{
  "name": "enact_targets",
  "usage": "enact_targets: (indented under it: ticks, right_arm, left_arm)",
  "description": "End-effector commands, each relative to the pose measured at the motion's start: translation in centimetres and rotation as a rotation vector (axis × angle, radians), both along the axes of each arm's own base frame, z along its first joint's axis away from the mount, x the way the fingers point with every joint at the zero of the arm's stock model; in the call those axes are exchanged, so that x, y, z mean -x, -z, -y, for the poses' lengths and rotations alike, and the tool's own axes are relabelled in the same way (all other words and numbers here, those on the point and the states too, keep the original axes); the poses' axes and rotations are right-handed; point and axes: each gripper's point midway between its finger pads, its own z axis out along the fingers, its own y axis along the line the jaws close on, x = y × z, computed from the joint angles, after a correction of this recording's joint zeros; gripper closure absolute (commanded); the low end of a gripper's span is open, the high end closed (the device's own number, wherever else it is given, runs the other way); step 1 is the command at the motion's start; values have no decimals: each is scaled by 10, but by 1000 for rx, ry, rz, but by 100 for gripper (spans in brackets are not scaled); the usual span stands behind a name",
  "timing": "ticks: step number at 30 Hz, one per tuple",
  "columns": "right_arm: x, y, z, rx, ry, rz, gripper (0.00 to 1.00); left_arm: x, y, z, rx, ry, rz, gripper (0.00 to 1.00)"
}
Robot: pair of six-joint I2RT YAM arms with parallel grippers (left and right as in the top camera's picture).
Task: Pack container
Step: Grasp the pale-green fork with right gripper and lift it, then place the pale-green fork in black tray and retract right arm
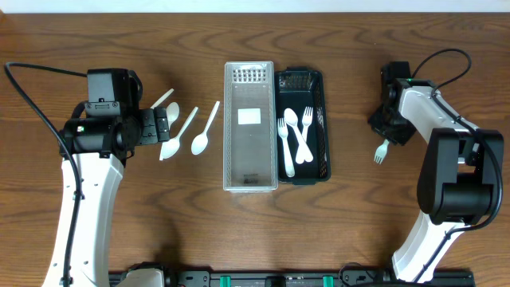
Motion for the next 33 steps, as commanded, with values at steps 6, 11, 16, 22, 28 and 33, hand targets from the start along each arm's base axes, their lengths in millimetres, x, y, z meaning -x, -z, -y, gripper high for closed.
enact_targets:
  ticks: [6, 11, 16, 22, 28, 33]
  right_arm:
    - [-14, -17, 0, -12, -149, 18, 82]
    - [-55, -115, -31, -72, -318, 264, 97]
    - [-66, -211, -105, -209, -539, 528, 99]
    - [-38, -209, -187, -262, -731, 498, 99]
    - [-4, -140, -258, -305, -895, 307, 99]
    - [-1, -96, -262, -163, -924, 201, 60]
  left_arm:
    - [-3, -4, -1, -4, 8, 7, 2]
    - [-3, -4, -1, -4, 8, 7, 2]
    - [-3, -4, -1, -4, 8, 7, 2]
    - [-3, -4, -1, -4, 8, 7, 2]
    - [-3, -4, -1, -4, 7, 7, 2]
    - [-3, -4, -1, -4, 8, 7, 2]
